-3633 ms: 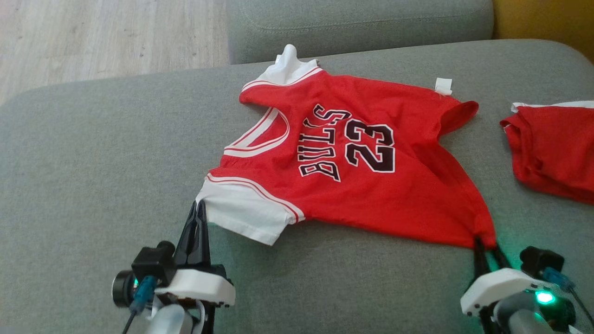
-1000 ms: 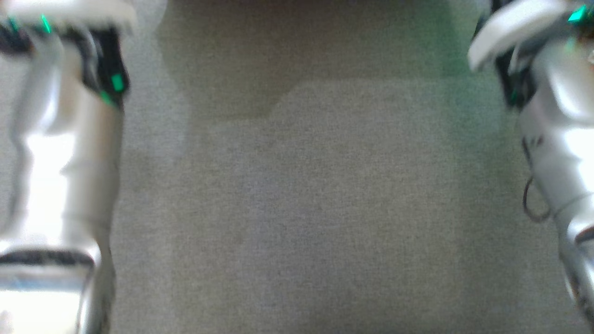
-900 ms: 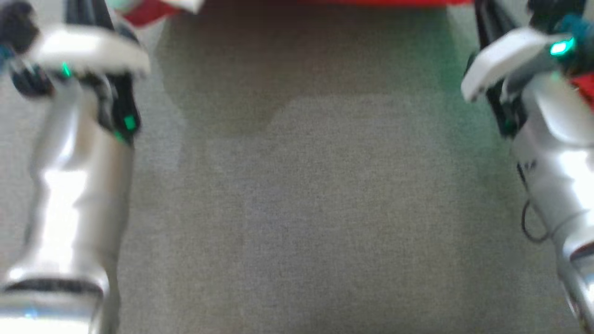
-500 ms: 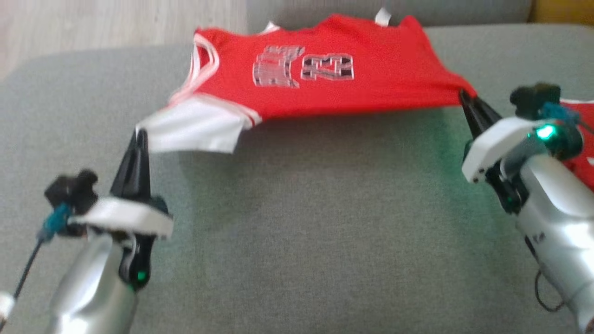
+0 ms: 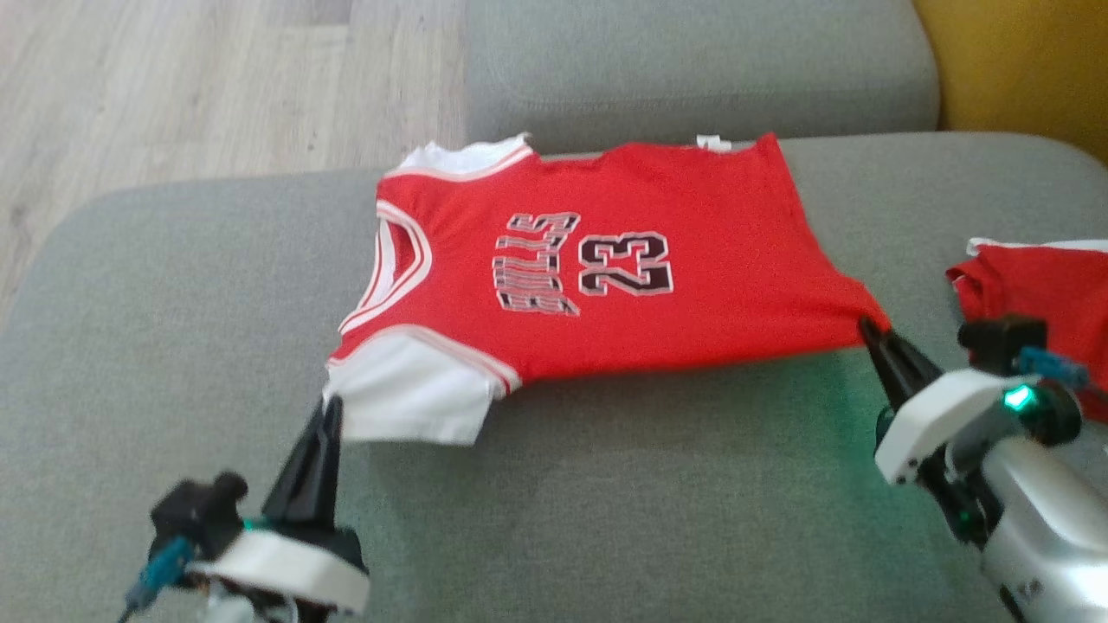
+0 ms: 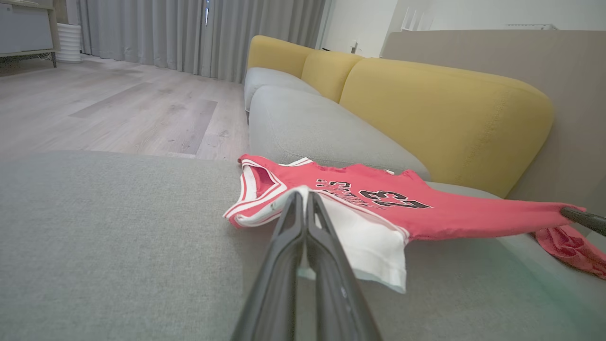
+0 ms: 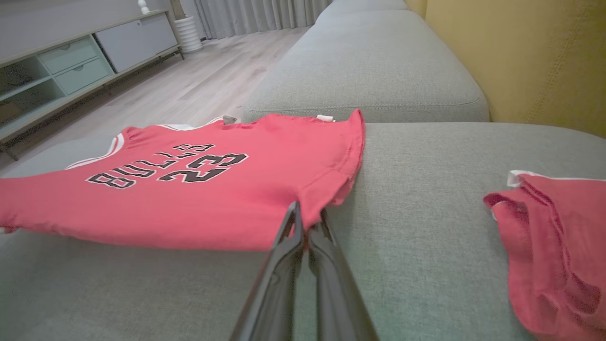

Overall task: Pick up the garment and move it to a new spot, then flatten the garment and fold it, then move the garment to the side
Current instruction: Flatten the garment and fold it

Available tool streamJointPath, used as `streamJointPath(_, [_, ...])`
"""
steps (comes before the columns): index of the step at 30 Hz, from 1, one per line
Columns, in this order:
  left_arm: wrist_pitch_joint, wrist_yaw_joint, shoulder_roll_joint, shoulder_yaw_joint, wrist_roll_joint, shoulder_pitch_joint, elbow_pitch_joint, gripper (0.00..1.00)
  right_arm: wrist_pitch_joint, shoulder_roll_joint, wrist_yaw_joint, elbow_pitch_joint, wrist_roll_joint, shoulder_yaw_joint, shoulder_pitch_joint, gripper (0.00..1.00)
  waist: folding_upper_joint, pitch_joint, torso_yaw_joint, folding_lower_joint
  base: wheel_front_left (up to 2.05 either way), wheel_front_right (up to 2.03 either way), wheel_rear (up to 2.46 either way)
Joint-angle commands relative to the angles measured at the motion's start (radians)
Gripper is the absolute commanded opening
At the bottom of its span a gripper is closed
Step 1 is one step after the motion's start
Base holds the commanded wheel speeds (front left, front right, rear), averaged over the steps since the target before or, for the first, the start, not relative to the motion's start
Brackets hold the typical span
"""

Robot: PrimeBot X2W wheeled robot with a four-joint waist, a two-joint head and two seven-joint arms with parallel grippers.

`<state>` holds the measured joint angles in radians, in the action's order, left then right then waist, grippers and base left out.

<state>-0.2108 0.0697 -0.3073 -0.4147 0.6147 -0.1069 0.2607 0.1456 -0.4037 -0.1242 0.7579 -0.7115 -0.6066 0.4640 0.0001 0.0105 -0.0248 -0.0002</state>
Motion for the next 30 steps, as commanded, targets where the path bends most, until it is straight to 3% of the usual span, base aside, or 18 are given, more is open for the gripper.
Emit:
streamJointPath(1, [-0.001,-0.014,-0.033,0.036,-0.006,-0.009,-0.06,0.0,-0.01,-0.028,-0.007,-0.054,0.004,0.01,-0.019,0.0,-0.0001,0.017,0.004,0.0002,0.0,0.0,0.0])
streamJointPath(10, [0.023,-0.085,-0.065,0.048,0.001,0.133,-0.238,0.0,-0.139,-0.034,-0.007,-0.234,0.066,0.142,-0.207,0.0,-0.0001,0.042,0.003,0.0002,0.0,0.0,0.0])
streamJointPath(17, [0.059,-0.111,-0.086,0.05,-0.006,0.14,-0.291,0.0,-0.232,-0.003,-0.007,-0.362,0.15,0.262,-0.289,0.0,-0.0001,0.033,0.003,0.0002,0.0,0.0,0.0])
streamJointPath(25, [0.121,-0.1,-0.101,0.027,-0.038,0.013,-0.236,0.0,-0.356,0.055,-0.007,-0.445,0.253,0.365,-0.256,0.0,-0.0001,-0.04,0.014,0.0002,0.0,0.0,0.0])
streamJointPath(30, [0.16,-0.064,-0.104,0.01,-0.062,-0.154,-0.125,0.0,-0.443,0.09,-0.007,-0.429,0.292,0.406,-0.168,0.0,-0.0001,-0.12,0.023,0.0002,0.0,0.0,0.0])
